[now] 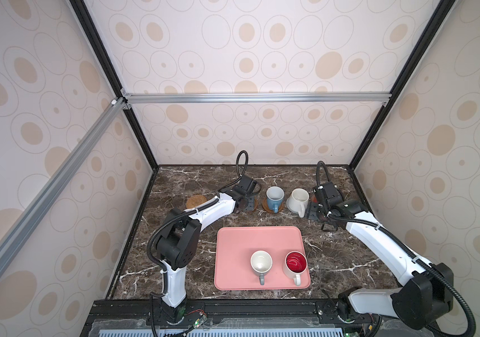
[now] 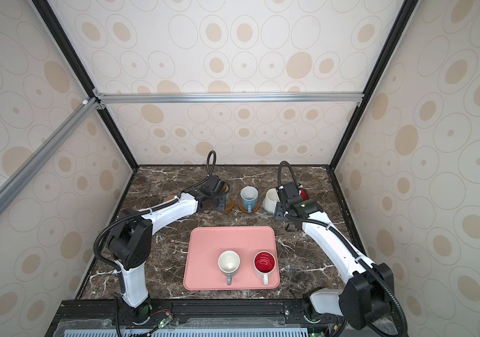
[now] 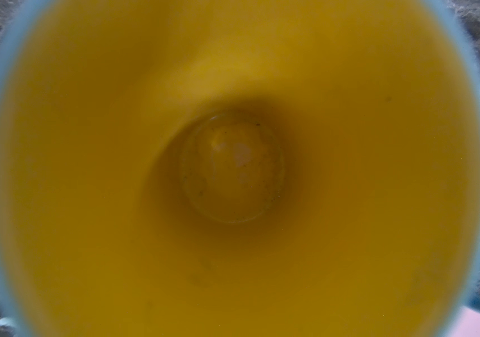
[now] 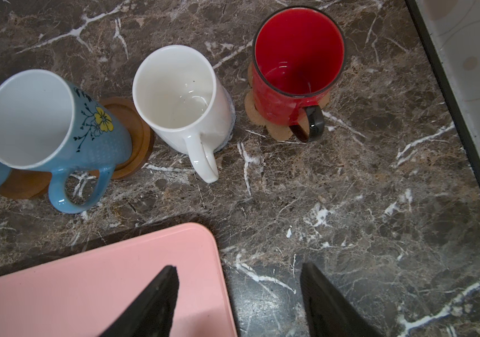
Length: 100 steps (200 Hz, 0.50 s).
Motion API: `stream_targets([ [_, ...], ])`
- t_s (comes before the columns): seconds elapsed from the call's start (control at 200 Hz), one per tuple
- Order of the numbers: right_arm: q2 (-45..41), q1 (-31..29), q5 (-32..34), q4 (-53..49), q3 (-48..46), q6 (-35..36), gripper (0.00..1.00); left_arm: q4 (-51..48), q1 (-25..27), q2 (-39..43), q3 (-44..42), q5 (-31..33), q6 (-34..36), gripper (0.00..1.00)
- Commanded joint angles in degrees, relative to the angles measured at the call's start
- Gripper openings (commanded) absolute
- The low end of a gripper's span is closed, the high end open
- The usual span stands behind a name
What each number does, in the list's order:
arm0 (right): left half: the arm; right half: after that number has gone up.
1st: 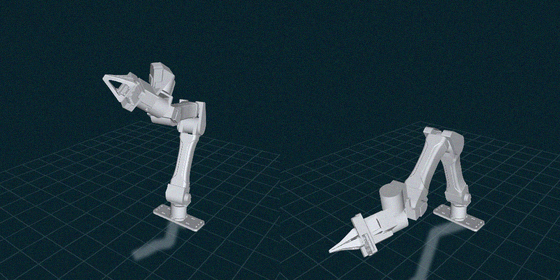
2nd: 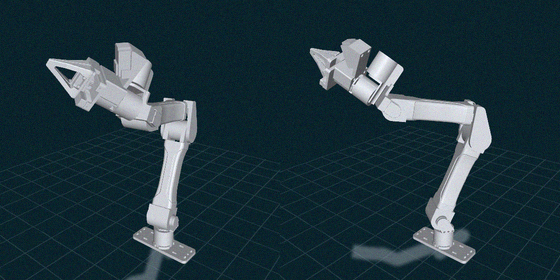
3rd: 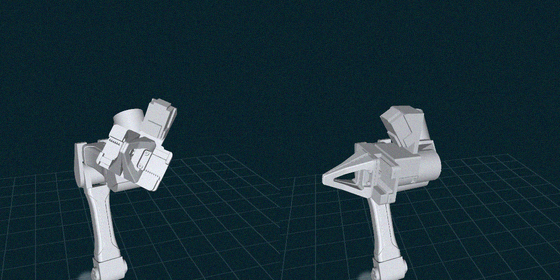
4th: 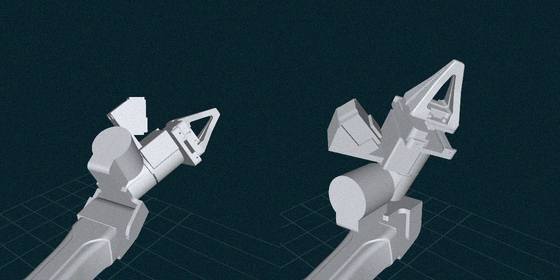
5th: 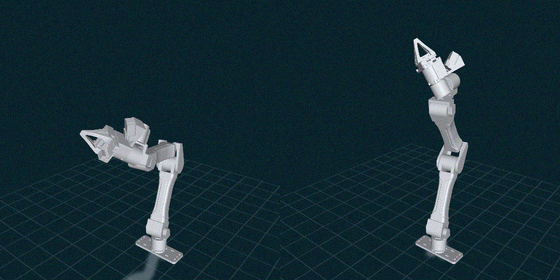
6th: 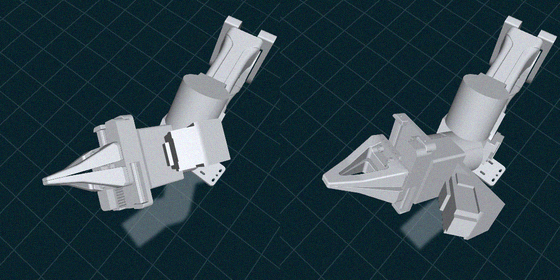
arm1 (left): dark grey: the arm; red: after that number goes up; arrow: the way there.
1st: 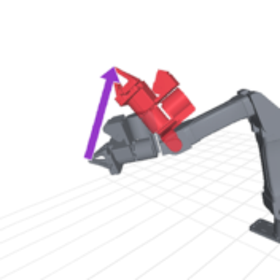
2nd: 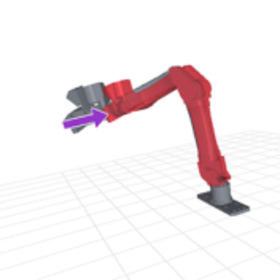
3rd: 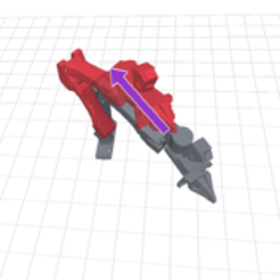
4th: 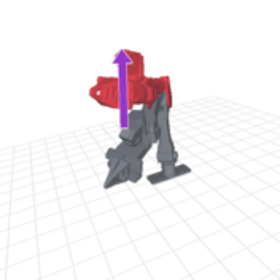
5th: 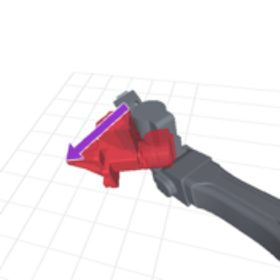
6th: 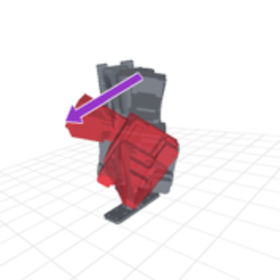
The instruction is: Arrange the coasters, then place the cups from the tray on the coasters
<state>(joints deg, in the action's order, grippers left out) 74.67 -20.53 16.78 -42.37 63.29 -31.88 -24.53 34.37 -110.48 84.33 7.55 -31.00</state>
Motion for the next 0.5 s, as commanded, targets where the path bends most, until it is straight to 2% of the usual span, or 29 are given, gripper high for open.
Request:
stream_targets([
  [0.0,-1.53,0.29,1.43,-1.49,-0.62,-0.45,0.70,3.72,-0.48,-0.03,5.45,0.80,1.12,0.15],
  [0.495,-1.90,0.33,1.50,-1.40,-1.26,-0.55,0.70,2.87,-0.48,-2.80,7.05,0.56,-1.12,0.15],
])
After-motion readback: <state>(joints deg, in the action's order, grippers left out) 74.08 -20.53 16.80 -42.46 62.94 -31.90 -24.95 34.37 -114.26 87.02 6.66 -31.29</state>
